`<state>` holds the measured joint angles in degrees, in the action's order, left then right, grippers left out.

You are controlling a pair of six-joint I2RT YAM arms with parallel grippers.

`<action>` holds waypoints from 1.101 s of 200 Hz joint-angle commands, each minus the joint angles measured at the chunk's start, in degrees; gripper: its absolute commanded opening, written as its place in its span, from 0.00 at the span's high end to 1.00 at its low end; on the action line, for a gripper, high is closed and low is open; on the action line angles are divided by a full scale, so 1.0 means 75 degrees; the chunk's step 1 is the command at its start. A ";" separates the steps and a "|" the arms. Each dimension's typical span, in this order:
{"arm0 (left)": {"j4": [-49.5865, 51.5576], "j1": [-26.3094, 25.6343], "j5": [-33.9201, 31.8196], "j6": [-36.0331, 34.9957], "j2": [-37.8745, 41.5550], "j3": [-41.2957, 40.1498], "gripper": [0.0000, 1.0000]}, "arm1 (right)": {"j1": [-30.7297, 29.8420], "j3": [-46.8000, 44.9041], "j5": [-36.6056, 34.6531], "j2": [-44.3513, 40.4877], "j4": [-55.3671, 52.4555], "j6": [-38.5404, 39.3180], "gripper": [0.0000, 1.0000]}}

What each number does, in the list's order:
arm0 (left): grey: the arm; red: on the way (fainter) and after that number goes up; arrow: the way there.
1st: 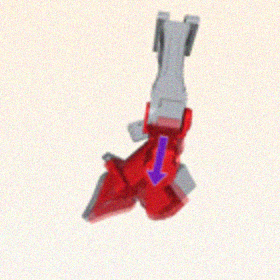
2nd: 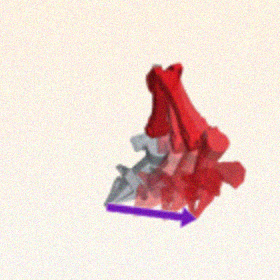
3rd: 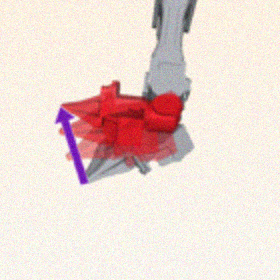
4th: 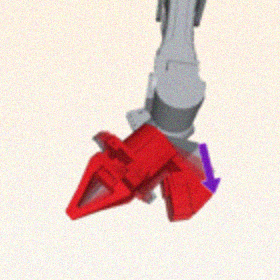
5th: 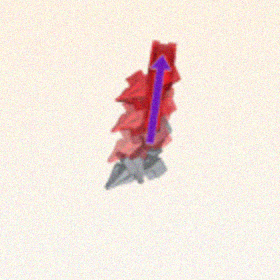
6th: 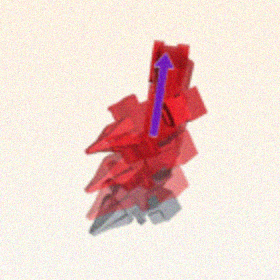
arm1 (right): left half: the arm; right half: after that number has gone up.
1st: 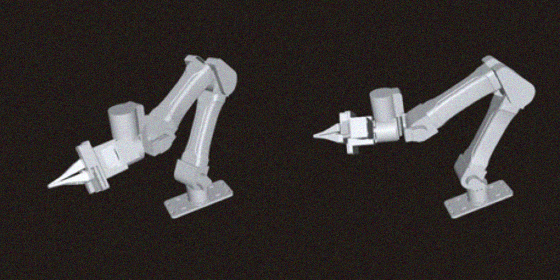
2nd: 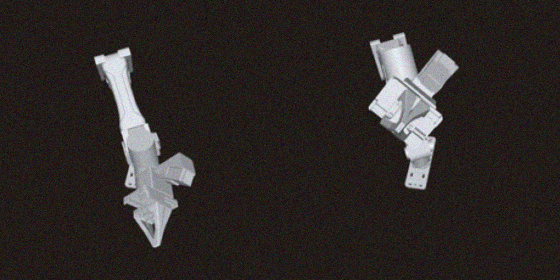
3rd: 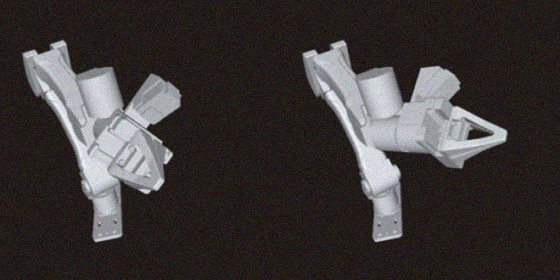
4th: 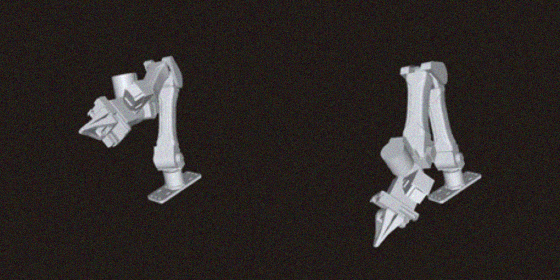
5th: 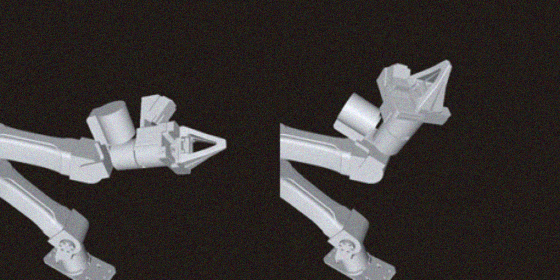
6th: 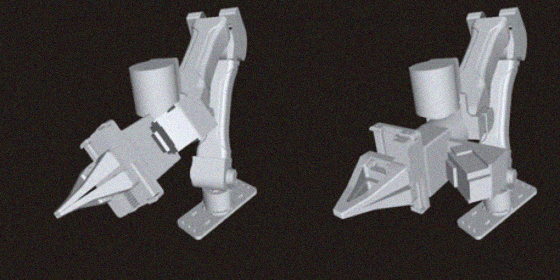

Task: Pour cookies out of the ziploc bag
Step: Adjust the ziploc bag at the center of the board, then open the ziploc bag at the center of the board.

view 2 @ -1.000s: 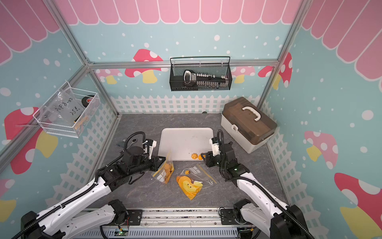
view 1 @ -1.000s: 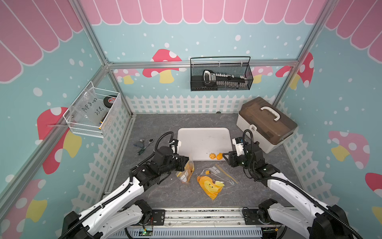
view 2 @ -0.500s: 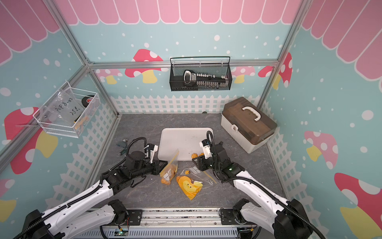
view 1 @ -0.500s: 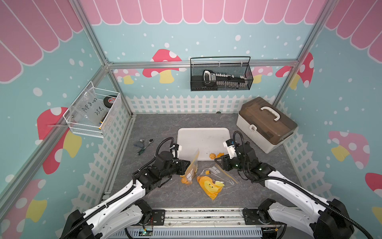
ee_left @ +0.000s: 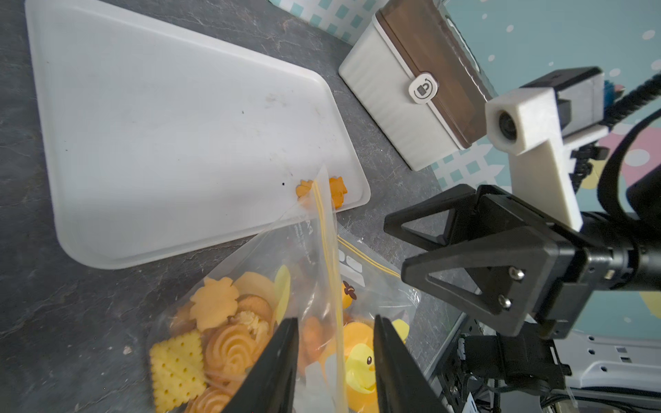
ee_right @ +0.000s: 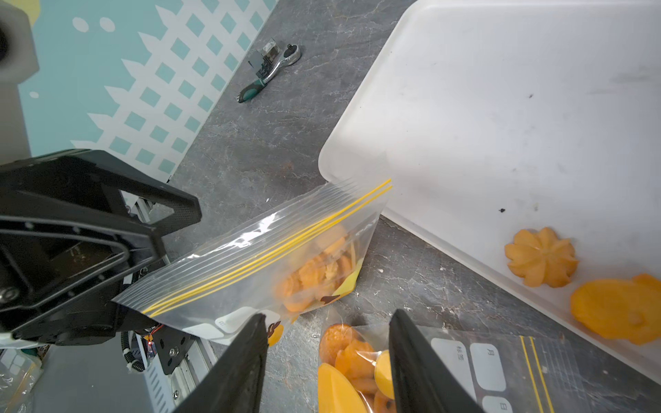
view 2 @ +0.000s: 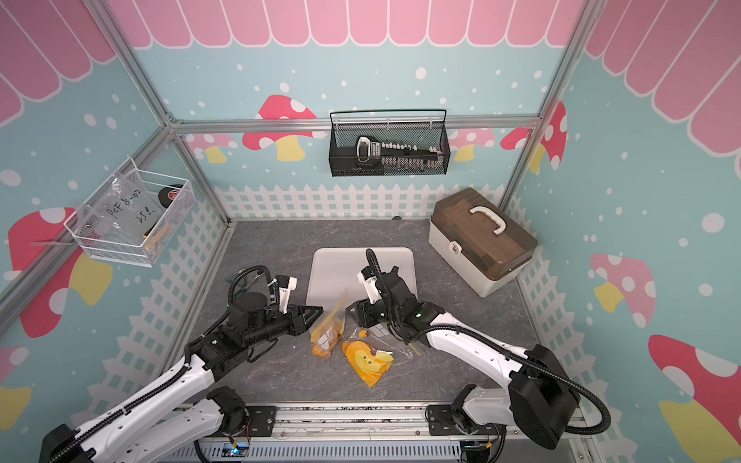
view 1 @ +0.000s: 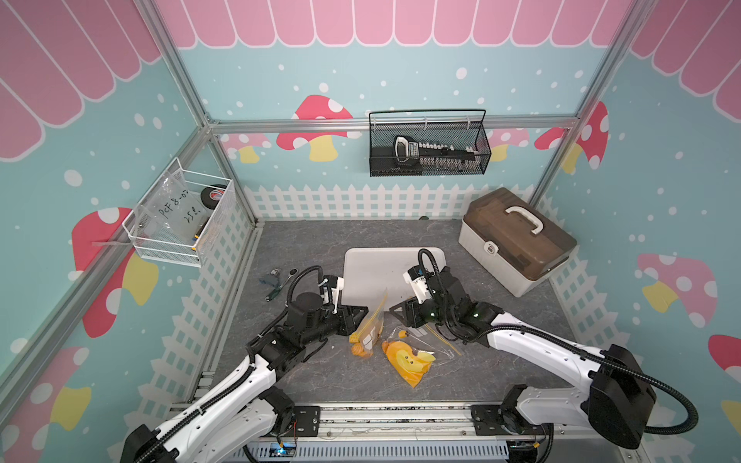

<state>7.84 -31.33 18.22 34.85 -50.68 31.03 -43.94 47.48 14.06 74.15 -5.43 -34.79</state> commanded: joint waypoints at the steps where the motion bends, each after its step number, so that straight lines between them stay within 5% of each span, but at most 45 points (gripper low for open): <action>1: -0.0279 0.0353 0.1029 0.0132 -0.0651 0.0413 0.63 | -0.0047 0.0184 -0.0167 0.0105 0.0118 -0.0143 0.45; 47: -0.0429 0.0369 0.2022 0.0064 -0.1588 0.0806 0.66 | -0.0047 0.0172 -0.0314 0.0091 0.0073 -0.0052 0.44; 135: 0.0032 0.0387 0.2024 -0.0272 -0.2235 0.1465 0.68 | -0.0047 0.0157 -0.0257 0.0122 0.0052 -0.0003 0.44; 220: -0.0540 0.0218 0.2236 -0.0025 -0.2076 0.0891 0.96 | -0.0046 0.0073 -0.0216 0.0104 0.0072 -0.0024 0.44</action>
<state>6.48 -28.93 33.23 33.67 -67.68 39.46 -43.94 47.57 12.45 74.98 -5.19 -34.81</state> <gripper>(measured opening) 0.060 0.559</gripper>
